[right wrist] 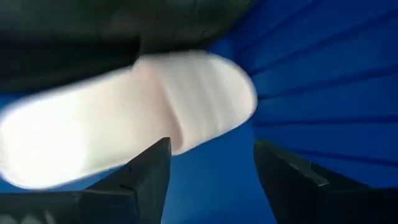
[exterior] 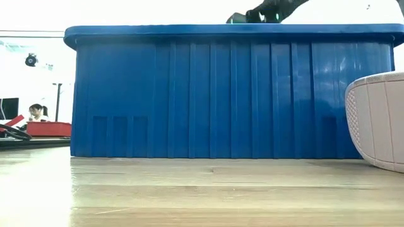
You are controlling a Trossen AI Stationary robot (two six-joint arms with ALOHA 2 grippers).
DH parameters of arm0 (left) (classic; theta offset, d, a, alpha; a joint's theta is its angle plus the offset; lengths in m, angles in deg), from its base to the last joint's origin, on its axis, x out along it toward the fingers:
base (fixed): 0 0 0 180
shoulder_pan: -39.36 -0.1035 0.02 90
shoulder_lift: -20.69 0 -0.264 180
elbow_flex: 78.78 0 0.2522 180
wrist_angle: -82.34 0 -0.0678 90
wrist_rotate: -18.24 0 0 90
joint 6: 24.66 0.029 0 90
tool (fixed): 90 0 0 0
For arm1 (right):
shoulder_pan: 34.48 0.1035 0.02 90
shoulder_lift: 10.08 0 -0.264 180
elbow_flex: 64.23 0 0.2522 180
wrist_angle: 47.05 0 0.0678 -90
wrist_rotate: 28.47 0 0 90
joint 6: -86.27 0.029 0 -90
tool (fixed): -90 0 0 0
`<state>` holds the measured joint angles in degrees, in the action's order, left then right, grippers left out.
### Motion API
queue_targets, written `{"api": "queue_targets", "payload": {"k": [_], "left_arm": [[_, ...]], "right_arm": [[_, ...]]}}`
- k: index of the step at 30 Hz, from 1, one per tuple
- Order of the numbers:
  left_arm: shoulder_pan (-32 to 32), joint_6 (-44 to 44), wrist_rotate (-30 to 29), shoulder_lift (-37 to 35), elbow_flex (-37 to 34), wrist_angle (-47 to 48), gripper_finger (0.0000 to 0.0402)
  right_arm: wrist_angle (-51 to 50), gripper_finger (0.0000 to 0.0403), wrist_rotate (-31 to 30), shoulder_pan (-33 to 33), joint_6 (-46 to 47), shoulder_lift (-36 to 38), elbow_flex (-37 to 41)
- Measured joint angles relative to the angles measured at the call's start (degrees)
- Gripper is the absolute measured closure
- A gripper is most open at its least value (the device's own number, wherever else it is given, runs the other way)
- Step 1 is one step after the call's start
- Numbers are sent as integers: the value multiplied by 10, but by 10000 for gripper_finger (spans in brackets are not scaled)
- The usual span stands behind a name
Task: Pick and place slides into bin
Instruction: Put the pink slide into the blue bin
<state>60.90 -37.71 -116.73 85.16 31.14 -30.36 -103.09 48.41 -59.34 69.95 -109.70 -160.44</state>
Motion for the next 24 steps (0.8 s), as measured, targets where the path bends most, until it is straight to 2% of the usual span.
{"api": "queue_targets", "payload": {"k": [3, 7, 14, 21, 24], "left_arm": [[0, 4, 0, 3, 0, -1, 139], [0, 4, 0, 6, -1, -1, 139], [0, 0, -1, 17, -1, -1, 139], [-1, 0, -5, 25, -1, -5, 139], [-1, 0, -6, 28, -1, -10, 139]], "right_arm": [[-39, 190, 4, 11, 25, 15, -64], [-75, 197, 41, 42, 57, 61, -132], [-125, 208, 120, 140, 159, 195, -165], [-174, 209, 112, 332, 339, 334, -100], [-175, 209, 64, 440, 430, 375, -63]]}}
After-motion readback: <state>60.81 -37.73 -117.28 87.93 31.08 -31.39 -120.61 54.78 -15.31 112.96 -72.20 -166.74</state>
